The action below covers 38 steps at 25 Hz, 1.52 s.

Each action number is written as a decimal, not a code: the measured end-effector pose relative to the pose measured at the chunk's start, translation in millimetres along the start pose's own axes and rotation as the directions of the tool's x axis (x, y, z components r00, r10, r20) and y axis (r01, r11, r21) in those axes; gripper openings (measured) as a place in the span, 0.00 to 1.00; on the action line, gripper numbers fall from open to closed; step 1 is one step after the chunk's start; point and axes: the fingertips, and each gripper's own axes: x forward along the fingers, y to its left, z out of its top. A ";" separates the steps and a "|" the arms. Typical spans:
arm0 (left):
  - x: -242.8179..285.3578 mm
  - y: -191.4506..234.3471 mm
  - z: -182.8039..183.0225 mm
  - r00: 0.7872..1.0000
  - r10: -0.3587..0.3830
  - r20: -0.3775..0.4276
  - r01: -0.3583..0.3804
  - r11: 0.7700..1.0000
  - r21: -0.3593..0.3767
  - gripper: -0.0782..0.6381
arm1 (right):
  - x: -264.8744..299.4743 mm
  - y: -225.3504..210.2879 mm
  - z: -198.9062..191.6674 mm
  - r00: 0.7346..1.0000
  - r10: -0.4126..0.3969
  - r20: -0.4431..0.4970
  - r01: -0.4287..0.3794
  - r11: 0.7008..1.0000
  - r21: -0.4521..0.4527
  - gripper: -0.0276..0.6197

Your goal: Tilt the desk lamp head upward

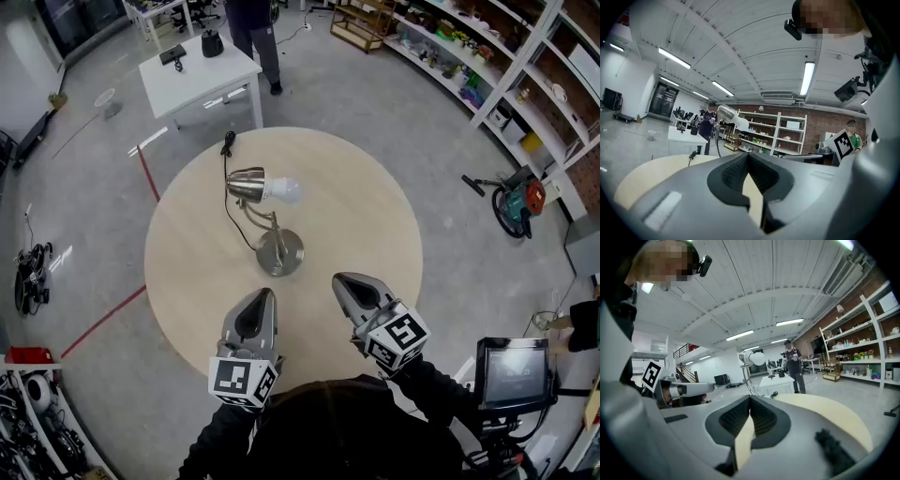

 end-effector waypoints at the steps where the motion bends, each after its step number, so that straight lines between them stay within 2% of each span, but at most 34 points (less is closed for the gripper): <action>1: -0.4 -0.3 -0.8 1.000 -0.002 -0.001 0.002 1.000 -0.008 0.12 | 0.1 4.0 0.1 1.000 0.012 -0.001 -0.012 1.000 0.008 0.05; 4: -1.0 -3.2 -0.8 1.000 -0.009 -0.005 0.009 1.000 -0.007 0.12 | -0.1 10.6 0.7 1.000 0.026 0.005 -0.026 0.999 0.023 0.05; 22: 0.9 -7.9 -11.3 0.999 -0.032 -0.032 0.032 0.999 -0.008 0.12 | 1.3 19.7 6.8 0.999 0.035 0.007 -0.035 0.999 -0.032 0.05; 38: 0.4 -5.8 -13.2 0.999 -0.027 -0.038 0.027 1.000 -0.014 0.12 | 1.1 20.1 3.6 0.999 0.038 0.012 -0.037 0.999 -0.026 0.05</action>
